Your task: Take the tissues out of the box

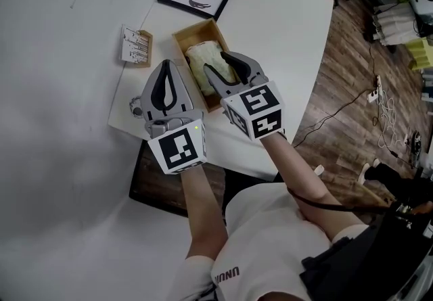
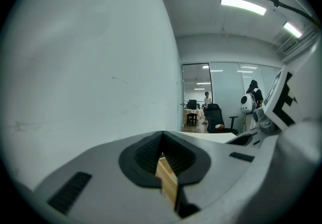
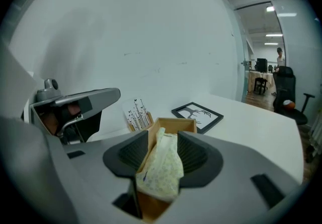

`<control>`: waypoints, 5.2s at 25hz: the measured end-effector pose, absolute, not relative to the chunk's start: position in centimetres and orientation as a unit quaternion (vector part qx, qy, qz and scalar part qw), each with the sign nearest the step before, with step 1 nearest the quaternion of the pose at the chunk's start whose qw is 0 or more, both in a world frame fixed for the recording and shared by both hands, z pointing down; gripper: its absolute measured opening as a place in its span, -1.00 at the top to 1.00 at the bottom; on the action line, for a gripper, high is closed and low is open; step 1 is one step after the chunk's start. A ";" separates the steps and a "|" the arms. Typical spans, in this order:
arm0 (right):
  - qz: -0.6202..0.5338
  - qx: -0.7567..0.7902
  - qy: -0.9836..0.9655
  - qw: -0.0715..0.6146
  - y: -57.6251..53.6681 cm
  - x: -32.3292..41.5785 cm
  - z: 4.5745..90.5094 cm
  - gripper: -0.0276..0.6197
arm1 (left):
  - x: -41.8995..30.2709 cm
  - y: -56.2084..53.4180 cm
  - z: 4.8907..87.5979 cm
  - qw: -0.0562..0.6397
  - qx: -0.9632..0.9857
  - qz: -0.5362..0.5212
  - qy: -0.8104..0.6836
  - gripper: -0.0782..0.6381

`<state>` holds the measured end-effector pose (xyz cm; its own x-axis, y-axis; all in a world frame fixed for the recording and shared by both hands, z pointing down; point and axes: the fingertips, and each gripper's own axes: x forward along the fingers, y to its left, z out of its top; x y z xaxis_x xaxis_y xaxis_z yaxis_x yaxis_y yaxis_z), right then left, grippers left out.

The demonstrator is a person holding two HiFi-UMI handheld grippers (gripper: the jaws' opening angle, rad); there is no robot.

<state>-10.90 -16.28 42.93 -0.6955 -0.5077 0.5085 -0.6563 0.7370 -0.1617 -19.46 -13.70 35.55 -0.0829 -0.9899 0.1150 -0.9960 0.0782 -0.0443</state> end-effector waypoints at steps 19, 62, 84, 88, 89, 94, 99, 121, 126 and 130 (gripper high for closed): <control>0.198 0.335 -0.881 0.269 -16.5 -11.4 45.6 0.30 | -19.9 -14.5 36.9 0.056 0.684 0.060 -0.725 0.75; 0.167 0.330 -0.827 0.423 -15.9 -11.6 49.2 0.73 | -21.0 -14.8 37.4 0.058 0.678 0.064 -0.730 0.75; 0.176 0.334 -0.845 0.378 -16.0 -11.5 46.9 0.85 | -21.0 -13.7 36.1 0.054 0.661 0.051 -0.747 0.75; 0.171 0.337 -0.849 0.369 -16.1 -11.5 46.1 0.85 | -20.9 -13.5 36.0 0.047 0.664 0.067 -0.743 0.75; 0.170 0.338 -0.850 0.368 -16.2 -11.5 45.9 0.85 | -20.9 -13.5 35.9 0.045 0.664 0.067 -0.744 0.75; 0.164 0.338 -0.855 0.359 -16.4 -11.5 45.2 0.85 | -21.0 -13.6 35.6 0.048 0.663 0.062 -0.745 0.75; 0.158 0.338 -0.859 0.351 -16.4 -11.4 44.5 0.85 | -21.0 -13.4 35.2 0.045 0.659 0.062 -0.748 0.75; 0.136 0.350 -0.876 0.302 -16.5 -10.4 41.2 0.85 | -20.5 -11.7 33.8 0.031 0.639 0.069 -0.765 0.75; 0.134 0.350 -0.880 0.290 -16.4 -10.2 40.2 0.85 | -20.2 -11.4 33.5 0.030 0.639 0.068 -0.766 0.75; 0.128 0.354 -0.882 0.282 -16.5 -9.8 39.6 0.85 | -19.8 -11.1 33.2 0.026 0.639 0.067 -0.766 0.75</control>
